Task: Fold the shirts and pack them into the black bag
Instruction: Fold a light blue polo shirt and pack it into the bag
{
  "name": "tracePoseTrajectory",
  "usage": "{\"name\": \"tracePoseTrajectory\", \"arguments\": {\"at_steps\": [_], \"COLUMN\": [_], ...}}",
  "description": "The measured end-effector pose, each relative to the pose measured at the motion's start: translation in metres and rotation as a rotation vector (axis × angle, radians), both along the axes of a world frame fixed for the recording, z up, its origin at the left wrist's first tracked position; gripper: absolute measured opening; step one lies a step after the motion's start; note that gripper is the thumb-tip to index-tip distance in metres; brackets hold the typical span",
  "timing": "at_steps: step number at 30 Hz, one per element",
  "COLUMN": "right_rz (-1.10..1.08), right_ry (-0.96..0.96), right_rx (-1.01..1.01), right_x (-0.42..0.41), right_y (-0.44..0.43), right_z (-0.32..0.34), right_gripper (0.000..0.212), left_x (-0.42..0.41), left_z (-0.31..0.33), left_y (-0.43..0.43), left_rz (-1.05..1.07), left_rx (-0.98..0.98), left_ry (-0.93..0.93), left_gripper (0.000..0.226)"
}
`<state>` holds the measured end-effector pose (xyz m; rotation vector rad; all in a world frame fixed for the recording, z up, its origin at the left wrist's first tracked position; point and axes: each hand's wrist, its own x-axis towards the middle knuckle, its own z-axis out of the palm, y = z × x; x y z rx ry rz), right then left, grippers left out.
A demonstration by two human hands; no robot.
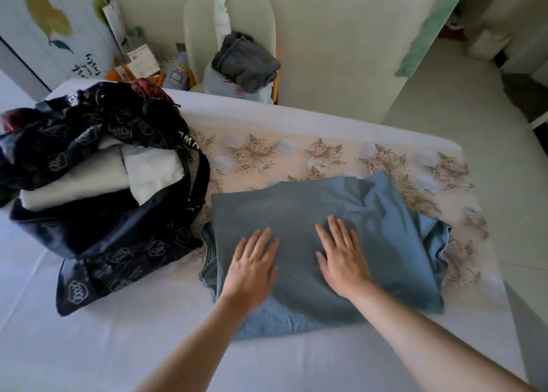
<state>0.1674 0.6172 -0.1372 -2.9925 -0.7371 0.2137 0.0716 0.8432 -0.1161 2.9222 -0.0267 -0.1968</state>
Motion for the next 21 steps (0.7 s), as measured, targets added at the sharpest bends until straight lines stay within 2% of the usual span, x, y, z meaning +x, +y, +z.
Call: {"name": "tracePoseTrajectory", "arguments": {"at_steps": [3,7,10,13,15,17,19,21], "right_rz": [0.002,-0.101,-0.376,-0.693,-0.794,-0.817,-0.792,-0.807], "right_ry": [0.09,0.067,-0.027,0.001,0.064,0.071,0.036,0.003], "right_rx": [-0.05,-0.016,0.003,0.002,-0.004,0.034,0.091,0.043], "right_x": [-0.026,-0.035,-0.04,-0.055,-0.063,-0.068,-0.073,-0.077], "right_y": [-0.02,-0.059,-0.092,-0.114,-0.122,-0.131,-0.139,-0.152], "right_z": [-0.001,0.005,0.012,0.023,0.028,0.031,0.036,0.042], "right_gripper": [0.066,0.065,0.058,0.052,0.042,0.029,0.013,0.008], "left_x": [-0.02,-0.022,-0.01,-0.005,-0.006,-0.009,-0.017,-0.028], "left_z": [-0.012,-0.016,0.001,0.014,0.017,0.016,0.006,-0.004], "left_y": [-0.012,0.014,0.026,0.011,-0.016,-0.045,-0.067,-0.076], "left_rz": [-0.051,-0.097,-0.078,-0.051,-0.103,-0.169,-0.248,-0.301], "left_rx": [0.039,0.167,0.159,0.107,0.047,0.009,0.052,0.081], "left_ry": [0.199,0.239,0.322,0.25,0.138,0.136,0.201,0.213], "left_gripper": [0.078,0.094,0.093,0.086,0.078,0.087,0.097,0.101]}}
